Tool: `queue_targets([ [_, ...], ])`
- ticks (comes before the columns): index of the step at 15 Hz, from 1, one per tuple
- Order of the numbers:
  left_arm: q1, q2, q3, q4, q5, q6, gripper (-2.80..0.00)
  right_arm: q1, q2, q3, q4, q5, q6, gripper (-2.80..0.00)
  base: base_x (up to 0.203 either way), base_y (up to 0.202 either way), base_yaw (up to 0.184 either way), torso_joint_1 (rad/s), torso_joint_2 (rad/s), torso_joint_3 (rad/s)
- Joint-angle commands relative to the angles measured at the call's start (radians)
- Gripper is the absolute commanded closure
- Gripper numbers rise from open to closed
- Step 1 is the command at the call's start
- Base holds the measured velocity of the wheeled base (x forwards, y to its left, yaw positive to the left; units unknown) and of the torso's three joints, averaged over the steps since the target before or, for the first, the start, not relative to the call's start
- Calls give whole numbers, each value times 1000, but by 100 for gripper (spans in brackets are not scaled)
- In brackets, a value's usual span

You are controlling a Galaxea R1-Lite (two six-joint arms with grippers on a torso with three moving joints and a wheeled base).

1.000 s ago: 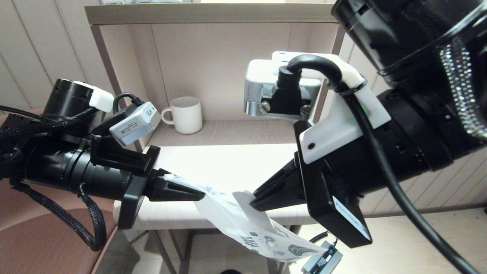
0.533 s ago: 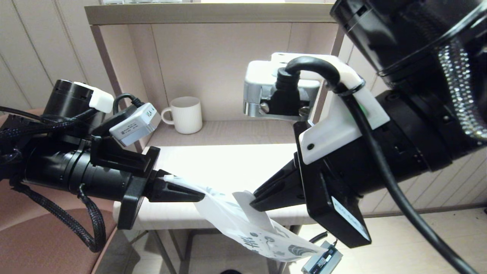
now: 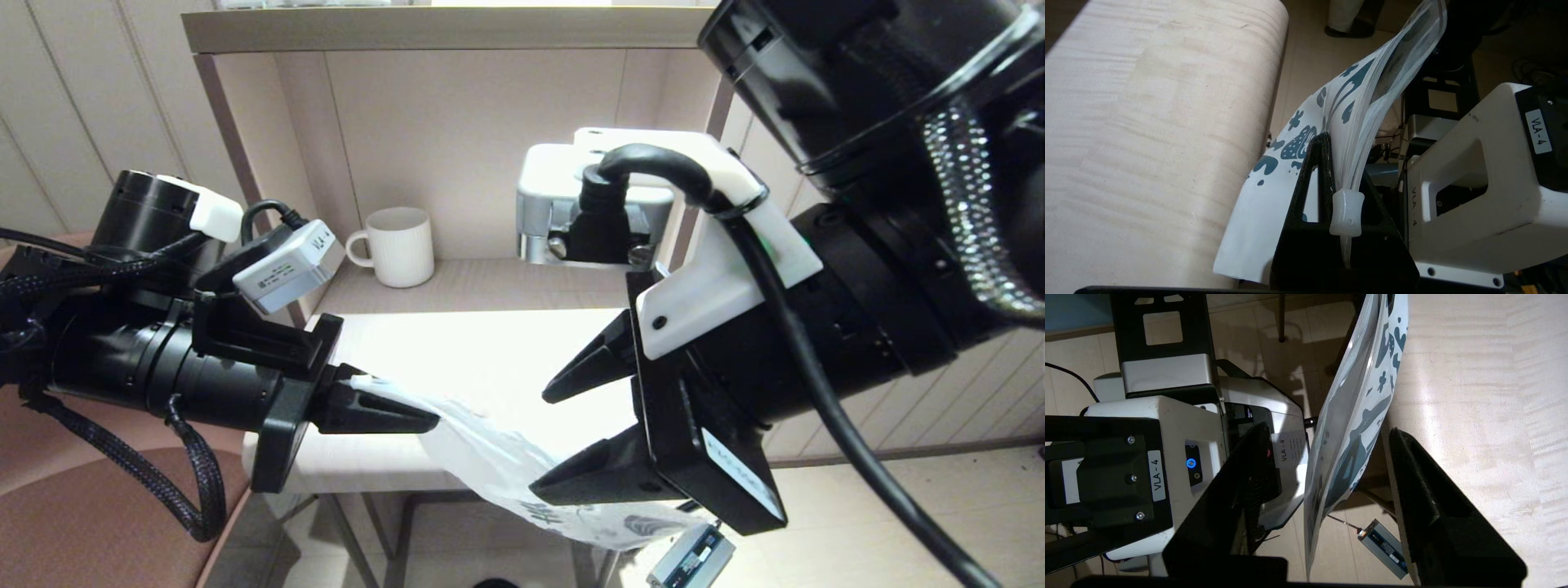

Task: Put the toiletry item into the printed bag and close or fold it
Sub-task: Place the comb into the storage bag, then close the strorage bag and place it on the desk

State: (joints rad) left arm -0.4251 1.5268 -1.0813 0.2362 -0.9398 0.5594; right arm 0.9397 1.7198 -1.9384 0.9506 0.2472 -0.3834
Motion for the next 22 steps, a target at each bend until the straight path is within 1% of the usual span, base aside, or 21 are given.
queue_targets([
  [1,0,-2,0,2,-5,2,0,1,-3,1,3,1,-2,-280,0,0,0,0,0,0],
  [5,0,0,-4,2,-4,2,0,-1,-13,-10,-2,1,4,-280,0,0,0,0,0,0],
  [8,0,4,3,3,-4,-7,0,-11,-49,-10,-59,2,20,-280,0,0,0,0,0,0],
  [10,0,9,7,5,-7,-15,0,-13,-57,-10,-115,5,73,-280,0,0,0,0,0,0],
  [12,0,13,6,8,-7,-52,0,-12,-57,-10,-142,2,174,-280,0,0,0,0,0,0],
  [13,-1,13,1,6,-7,-81,0,-10,-56,-10,-177,1,219,-280,0,0,0,0,0,0],
  [15,-3,15,-26,2,-7,-144,0,-10,-45,-11,-246,-1,256,-280,0,0,0,0,0,0],
  [19,-21,39,-39,3,-7,-151,0,5,-31,1,-248,-20,258,-280,0,0,0,0,0,0],
  [20,-26,37,-38,3,-7,-151,0,7,-31,3,-243,-22,254,0,0,0,0,0,0,0],
  [22,-27,38,-35,3,-7,-151,0,15,-31,9,-221,-22,255,0,0,0,0,0,0,0],
])
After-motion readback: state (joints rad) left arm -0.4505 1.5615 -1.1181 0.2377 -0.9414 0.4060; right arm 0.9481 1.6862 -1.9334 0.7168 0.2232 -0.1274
